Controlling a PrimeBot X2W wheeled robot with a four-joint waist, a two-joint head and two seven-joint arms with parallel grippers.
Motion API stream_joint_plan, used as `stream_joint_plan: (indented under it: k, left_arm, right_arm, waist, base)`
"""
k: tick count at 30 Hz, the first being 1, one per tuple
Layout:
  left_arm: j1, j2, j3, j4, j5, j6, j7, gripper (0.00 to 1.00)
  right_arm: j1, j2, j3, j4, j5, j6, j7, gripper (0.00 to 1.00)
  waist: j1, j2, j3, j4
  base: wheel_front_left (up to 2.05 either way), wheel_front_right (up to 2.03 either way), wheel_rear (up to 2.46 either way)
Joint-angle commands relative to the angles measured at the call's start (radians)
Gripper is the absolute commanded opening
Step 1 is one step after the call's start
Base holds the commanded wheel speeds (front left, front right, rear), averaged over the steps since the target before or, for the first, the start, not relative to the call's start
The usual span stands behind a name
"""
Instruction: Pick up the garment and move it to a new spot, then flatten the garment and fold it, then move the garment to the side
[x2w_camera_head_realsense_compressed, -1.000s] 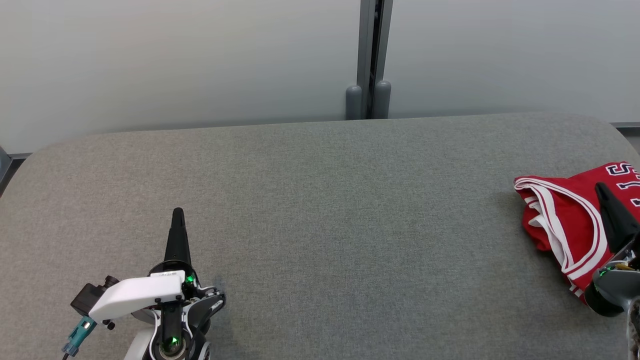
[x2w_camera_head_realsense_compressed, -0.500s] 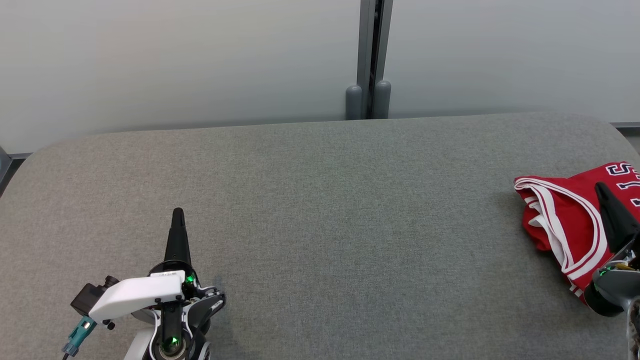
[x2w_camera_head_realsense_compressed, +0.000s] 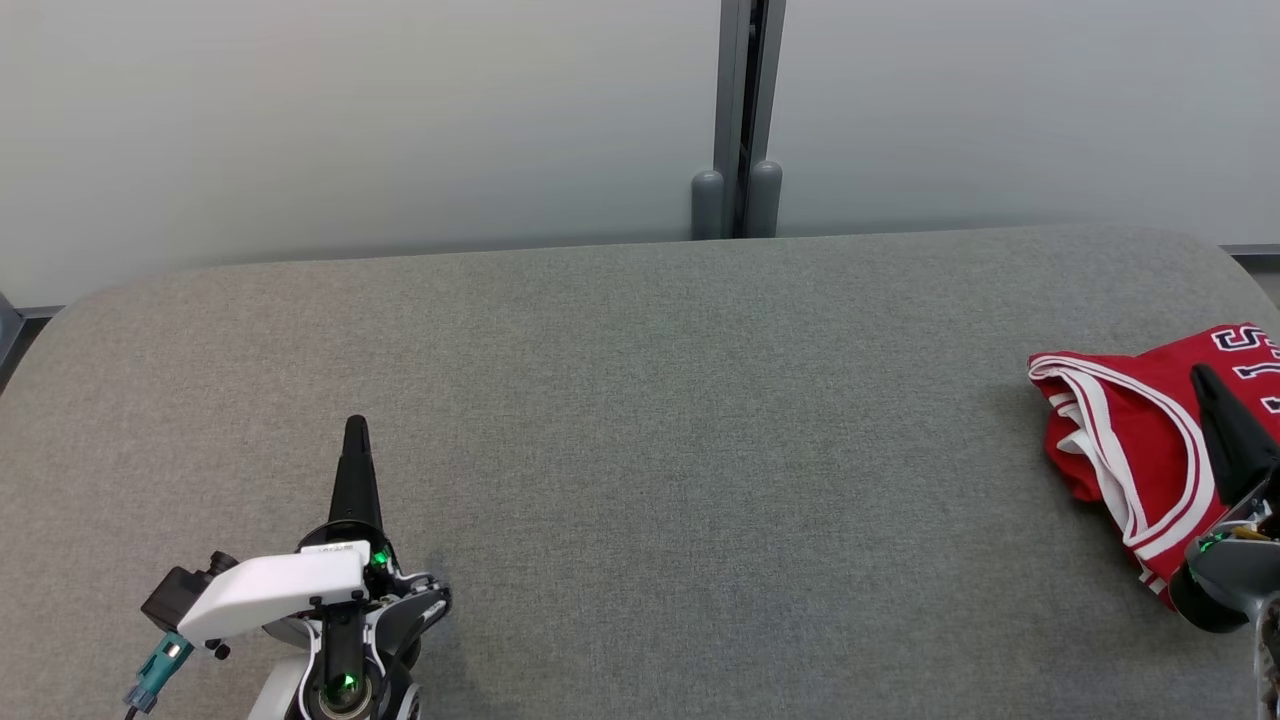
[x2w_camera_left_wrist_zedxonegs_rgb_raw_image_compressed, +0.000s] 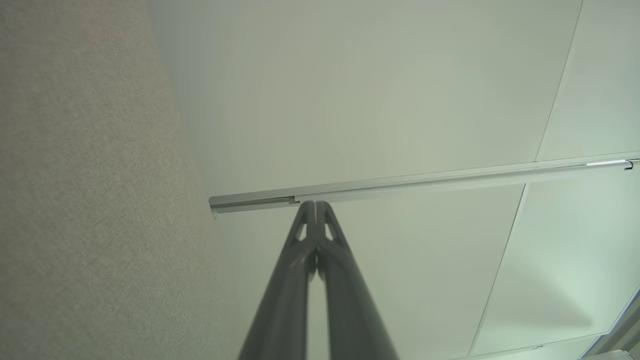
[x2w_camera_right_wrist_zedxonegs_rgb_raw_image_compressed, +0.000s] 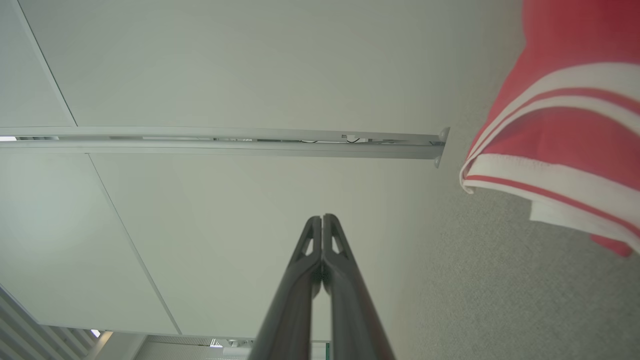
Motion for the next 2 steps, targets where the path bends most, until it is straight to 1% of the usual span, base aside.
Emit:
stream_joint_plan:
  k: [1, 2]
  left_arm:
    - [-0.019, 0.003, 0.002, 0.0, -0.001, -0.003, -0.003, 0.0]
    - [-0.019, 0.003, 0.002, 0.0, -0.001, -0.003, -0.003, 0.0]
  right_arm:
    - [0.004, -0.008, -0.002, 0.001, 0.004, 0.003, -0.005, 0.0]
    - [0.004, -0.007, -0.002, 0.001, 0.004, 0.003, -0.005, 0.0]
  waist:
    - [0.0, 0.0, 0.0, 0.0]
    - [0.0, 0.0, 0.0, 0.0]
  base:
    - [0.0, 0.0, 0.0]
    - [0.0, 0.0, 0.0]
